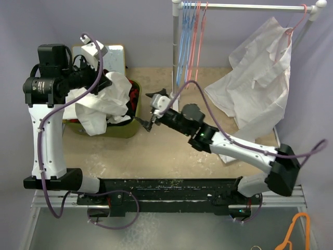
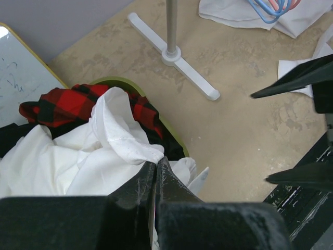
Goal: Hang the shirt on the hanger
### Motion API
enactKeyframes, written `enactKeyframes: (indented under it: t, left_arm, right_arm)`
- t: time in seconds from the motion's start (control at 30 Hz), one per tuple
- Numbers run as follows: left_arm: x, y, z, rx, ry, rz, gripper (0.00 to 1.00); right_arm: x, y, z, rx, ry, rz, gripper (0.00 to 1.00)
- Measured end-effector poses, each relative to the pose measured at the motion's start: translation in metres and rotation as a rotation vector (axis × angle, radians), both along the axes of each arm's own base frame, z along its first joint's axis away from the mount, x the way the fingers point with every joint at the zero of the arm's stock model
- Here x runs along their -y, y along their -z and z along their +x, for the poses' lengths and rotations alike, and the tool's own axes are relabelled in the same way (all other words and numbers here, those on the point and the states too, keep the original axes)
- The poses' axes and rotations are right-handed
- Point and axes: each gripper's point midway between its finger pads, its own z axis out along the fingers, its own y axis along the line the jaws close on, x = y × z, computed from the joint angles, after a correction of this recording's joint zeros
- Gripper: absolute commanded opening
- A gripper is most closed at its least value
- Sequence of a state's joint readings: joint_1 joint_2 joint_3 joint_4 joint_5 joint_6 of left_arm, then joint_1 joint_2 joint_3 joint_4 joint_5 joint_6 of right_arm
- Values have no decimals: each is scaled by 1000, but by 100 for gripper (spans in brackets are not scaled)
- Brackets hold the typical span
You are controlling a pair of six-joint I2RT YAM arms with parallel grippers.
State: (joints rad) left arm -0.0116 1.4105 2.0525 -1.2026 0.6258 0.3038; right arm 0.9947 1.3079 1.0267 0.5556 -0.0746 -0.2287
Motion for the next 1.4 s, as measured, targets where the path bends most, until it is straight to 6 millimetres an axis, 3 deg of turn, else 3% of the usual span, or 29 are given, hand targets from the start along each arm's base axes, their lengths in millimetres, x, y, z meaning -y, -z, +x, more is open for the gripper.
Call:
enactKeyframes:
  t: [0.1, 0.23, 0.63, 0.7, 0.73, 0.8, 0.83, 0.87, 0.9, 0.97, 1.0, 1.1, 1.33, 1.4]
  left_arm:
    - [1, 8, 1, -31, 1, -7, 0]
    - [3, 17, 1, -61, 12, -16, 0]
    - [8, 28, -1, -105, 36, -39, 0]
    - [9, 29, -2, -107, 39, -41, 0]
    - [9, 29, -3, -109, 39, -41, 0]
    - [9, 30, -5, -112, 41, -42, 0]
    - [9, 30, -7, -112, 41, -42, 3]
    - [9, 31, -8, -113, 41, -42, 11]
    - [9, 31, -10, -115, 41, -42, 31]
    - [9, 33, -13, -115, 43, -39, 82]
    - [8, 34, -13, -115, 36, -34, 99]
    - [-1, 36, -12, -106, -26, -8, 100]
    - [-50, 71, -29, -101, -259, 122, 100]
    - [-61, 81, -34, -110, -308, 140, 100]
  right_arm:
    - [-37, 15, 21, 51, -22, -61, 99]
    - [-73, 18, 32, 86, -80, -68, 99]
    - [-134, 10, 37, 38, -235, 22, 97]
    - [-142, 11, 42, 24, -237, 43, 84]
    - [-145, 13, 44, 17, -235, 47, 71]
    - [-150, 18, 50, -2, -222, 58, 34]
    - [-151, 19, 52, -5, -214, 61, 11]
    - [-151, 21, 54, -17, -206, 70, 0]
    - [-151, 20, 57, -18, -194, 75, 0]
    - [-147, 17, 63, -33, -170, 102, 0]
    - [-144, 17, 66, -42, -157, 116, 0]
    - [-130, 25, 74, -83, -118, 146, 0]
    - [-58, 63, 116, -240, 73, 209, 0]
    - [-44, 66, 123, -264, 107, 235, 0]
